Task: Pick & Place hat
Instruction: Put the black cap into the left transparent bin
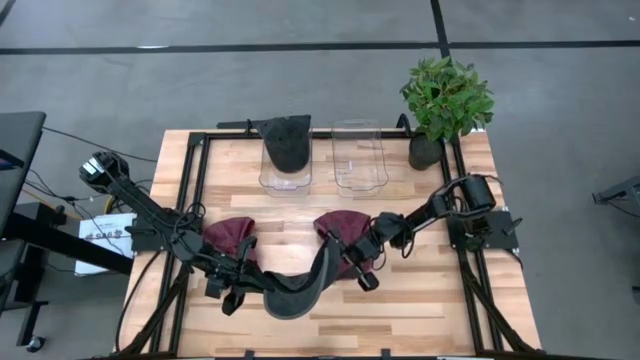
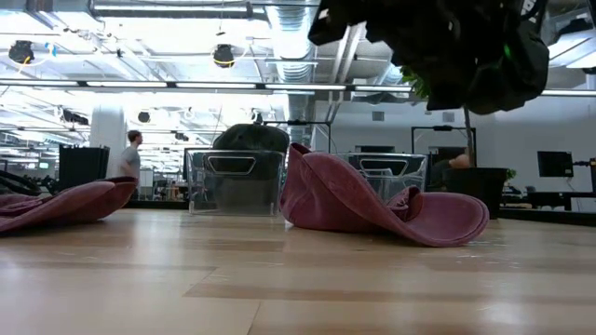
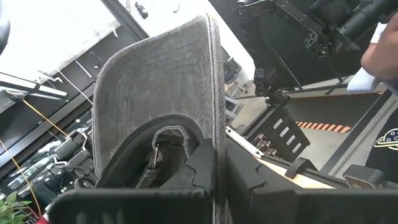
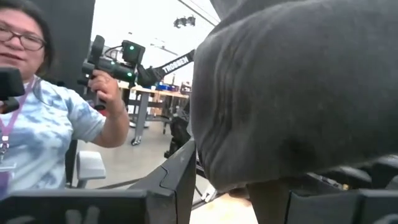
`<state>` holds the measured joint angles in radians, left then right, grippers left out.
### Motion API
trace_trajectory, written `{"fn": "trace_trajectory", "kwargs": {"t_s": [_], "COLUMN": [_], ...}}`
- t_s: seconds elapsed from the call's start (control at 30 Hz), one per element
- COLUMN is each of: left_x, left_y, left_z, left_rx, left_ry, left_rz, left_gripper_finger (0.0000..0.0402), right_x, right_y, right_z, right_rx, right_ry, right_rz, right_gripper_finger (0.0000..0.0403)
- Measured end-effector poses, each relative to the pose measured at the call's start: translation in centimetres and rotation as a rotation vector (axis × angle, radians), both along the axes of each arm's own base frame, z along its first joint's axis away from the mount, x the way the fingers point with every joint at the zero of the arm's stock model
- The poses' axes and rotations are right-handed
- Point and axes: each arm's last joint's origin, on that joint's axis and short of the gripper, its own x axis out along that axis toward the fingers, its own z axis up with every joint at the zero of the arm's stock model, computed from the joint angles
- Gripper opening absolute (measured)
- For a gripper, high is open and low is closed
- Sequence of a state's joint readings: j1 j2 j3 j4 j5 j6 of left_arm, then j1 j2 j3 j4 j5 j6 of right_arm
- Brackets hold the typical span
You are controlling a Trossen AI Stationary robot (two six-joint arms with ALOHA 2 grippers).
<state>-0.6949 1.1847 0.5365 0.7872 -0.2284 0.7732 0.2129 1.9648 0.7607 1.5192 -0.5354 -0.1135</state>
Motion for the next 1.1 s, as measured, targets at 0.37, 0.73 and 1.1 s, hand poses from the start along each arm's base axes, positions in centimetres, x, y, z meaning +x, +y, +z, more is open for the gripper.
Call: {"fn": "trace_trajectory", "kwargs": {"t_s": [0.37, 0.73, 1.1], "left_x": [0.0, -0.05, -0.05], "left_y": [0.01, 0.08, 0.08], "left_z": [-0.01, 0.48, 0.48], "left_rx": [0.003, -0.036, -0.054], "left_ry": [-0.001, -0.038, -0.029], "left_rz": [0.003, 0.003, 0.0], "left_gripper_finger": [0.0014, 0.0014, 0.0014], "right_x": [0.4, 0.46, 0.28], "right_y": [-0.2, -0.21, -0.23], "right_z": [-0.53, -0.7, -0.05], "right_rx": [-0.007, -0.047, -0.058], "right_ry": [0.07, 0.055, -0.042], "right_rz": [-0.033, -0.054, -0.066], "right_gripper_finger": [0.0113, 0.0108, 0.0109]}}
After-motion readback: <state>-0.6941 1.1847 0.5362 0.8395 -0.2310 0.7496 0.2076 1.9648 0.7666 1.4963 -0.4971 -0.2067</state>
